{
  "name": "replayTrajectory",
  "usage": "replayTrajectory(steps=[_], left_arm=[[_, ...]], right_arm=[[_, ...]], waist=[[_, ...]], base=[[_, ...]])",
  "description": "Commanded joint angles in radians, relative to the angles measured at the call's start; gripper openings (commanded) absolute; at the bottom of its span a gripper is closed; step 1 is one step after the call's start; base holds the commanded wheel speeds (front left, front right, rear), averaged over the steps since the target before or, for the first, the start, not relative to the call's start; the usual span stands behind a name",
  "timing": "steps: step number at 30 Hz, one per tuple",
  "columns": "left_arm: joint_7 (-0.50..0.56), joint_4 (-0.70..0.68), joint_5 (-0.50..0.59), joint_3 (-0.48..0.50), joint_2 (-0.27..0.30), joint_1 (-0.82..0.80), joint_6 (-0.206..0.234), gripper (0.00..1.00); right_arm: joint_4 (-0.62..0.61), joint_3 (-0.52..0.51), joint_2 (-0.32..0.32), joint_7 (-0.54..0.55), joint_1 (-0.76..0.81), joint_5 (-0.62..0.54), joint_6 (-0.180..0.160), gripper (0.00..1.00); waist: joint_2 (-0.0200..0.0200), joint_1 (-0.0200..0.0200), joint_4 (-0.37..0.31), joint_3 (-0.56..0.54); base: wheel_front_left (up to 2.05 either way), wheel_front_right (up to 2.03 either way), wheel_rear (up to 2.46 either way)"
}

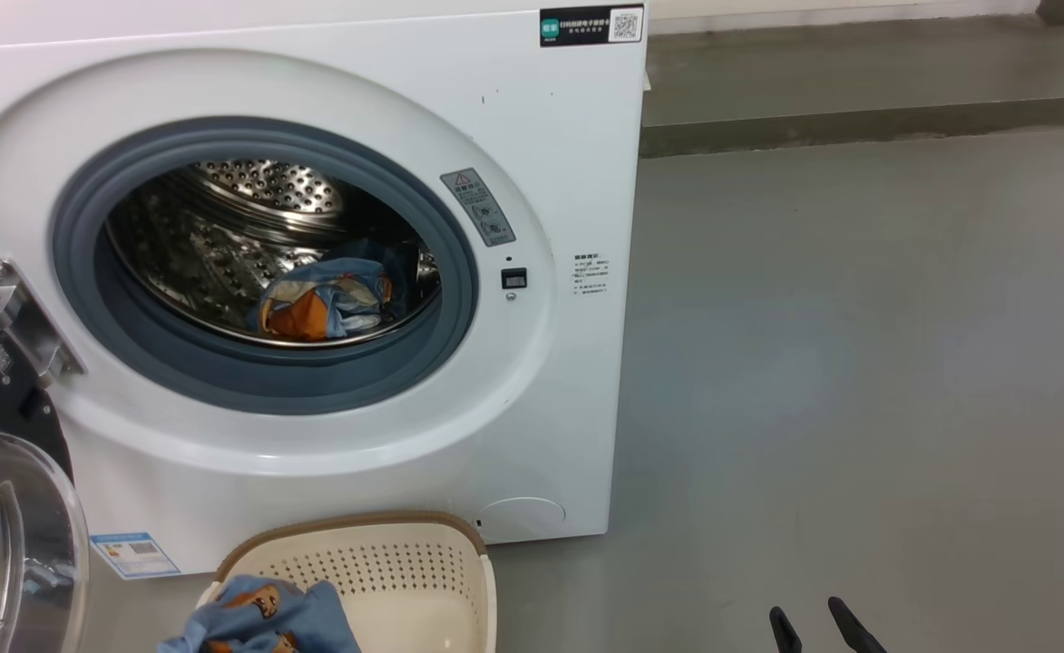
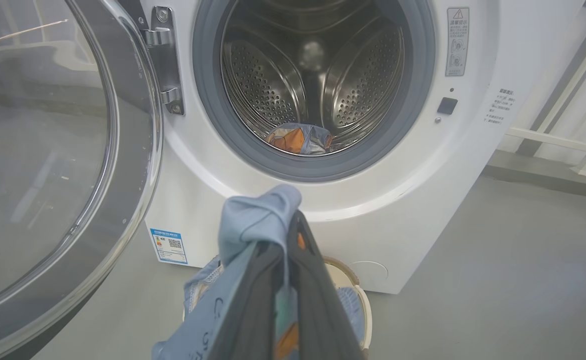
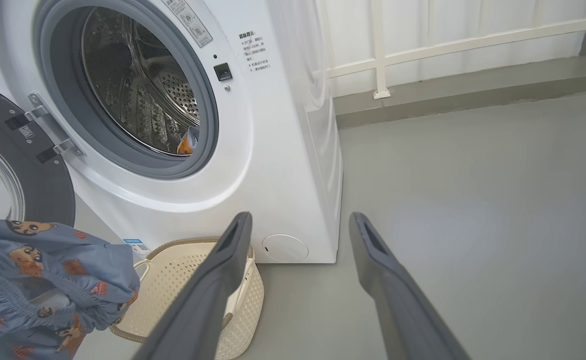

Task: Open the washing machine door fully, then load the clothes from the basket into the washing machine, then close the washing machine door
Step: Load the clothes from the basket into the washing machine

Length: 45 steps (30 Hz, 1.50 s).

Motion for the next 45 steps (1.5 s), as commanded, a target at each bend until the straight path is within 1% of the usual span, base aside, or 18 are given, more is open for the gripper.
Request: replayTrajectory(steps=[1, 5, 7, 12, 17, 22, 28, 29, 31, 38, 45], left_arm=[[-0.014, -0.023, -0.007, 0.034, 0.005, -0.046, -0.005, 0.0], [-0.014, -0.018, -0.013, 0.033, 0.005, -0.07, -0.012, 0.0], [-0.014, -0.015, -0.033, 0.032, 0.005, -0.088, -0.014, 0.0], [-0.014, -0.005, -0.053, 0.036, 0.005, -0.16, -0.019, 0.0], [-0.014, 0.013, -0.029, 0.058, 0.005, -0.258, -0.029, 0.0], [-0.014, 0.066, -0.001, 0.095, 0.011, -0.386, -0.04, 0.0], [-0.014, 0.172, 0.025, 0.16, 0.048, -0.588, -0.06, 0.0], [-0.014, 0.172, 0.025, 0.16, 0.048, -0.588, -0.06, 0.0], [-0.014, 0.213, 0.037, 0.183, 0.065, -0.655, -0.067, 0.0], [-0.014, 0.359, 0.081, 0.259, 0.13, -0.879, -0.095, 0.0], [-0.014, 0.523, 0.131, 0.297, 0.17, -1.043, -0.112, 0.0]], right_arm=[[-0.027, 0.018, -0.011, -0.005, -0.029, -0.002, 0.002, 1.0], [-0.03, 0.02, -0.007, -0.005, -0.035, -0.003, 0.002, 1.0], [-0.032, 0.02, -0.005, -0.005, -0.037, -0.002, 0.002, 1.0], [-0.034, 0.018, 0.0, -0.005, -0.047, -0.004, 0.002, 1.0], [-0.033, 0.018, 0.005, -0.005, -0.063, -0.004, 0.002, 1.0], [-0.037, 0.025, 0.01, -0.005, -0.09, -0.004, 0.002, 1.0], [-0.04, 0.039, 0.014, -0.005, -0.139, -0.004, 0.002, 1.0], [-0.04, 0.039, 0.014, -0.005, -0.139, -0.004, 0.002, 1.0], [-0.04, 0.046, 0.015, -0.005, -0.156, -0.005, 0.002, 1.0], [-0.042, 0.083, 0.012, -0.005, -0.21, -0.01, 0.002, 1.0], [-0.052, 0.111, -0.001, -0.005, -0.252, -0.016, 0.002, 1.0]], waist=[[0.0, 0.0, -0.003, 0.004], [0.0, 0.0, -0.015, 0.017], [0.0, 0.0, -0.023, 0.027], [0.0, 0.0, -0.049, 0.06], [0.0, 0.0, -0.087, 0.091], [0.0, 0.0, -0.13, 0.145], [0.0, 0.0, -0.187, 0.227], [0.0, 0.0, -0.187, 0.227], [0.0, 0.0, -0.207, 0.259], [0.0, 0.0, -0.274, 0.384], [0.0, 0.0, -0.322, 0.507]], base=[[0.0, 0.0, 0.0], [0.0, 0.0, 0.0], [0.0, 0.0, 0.0], [0.0, 0.0, 0.0], [0.0, 0.0, 0.0], [0.0, 0.0, 0.0], [0.0, 0.0, 0.0], [0.0, 0.0, 0.0], [0.0, 0.0, 0.0], [0.0, 0.0, 0.0], [0.0, 0.0, 0.0]])
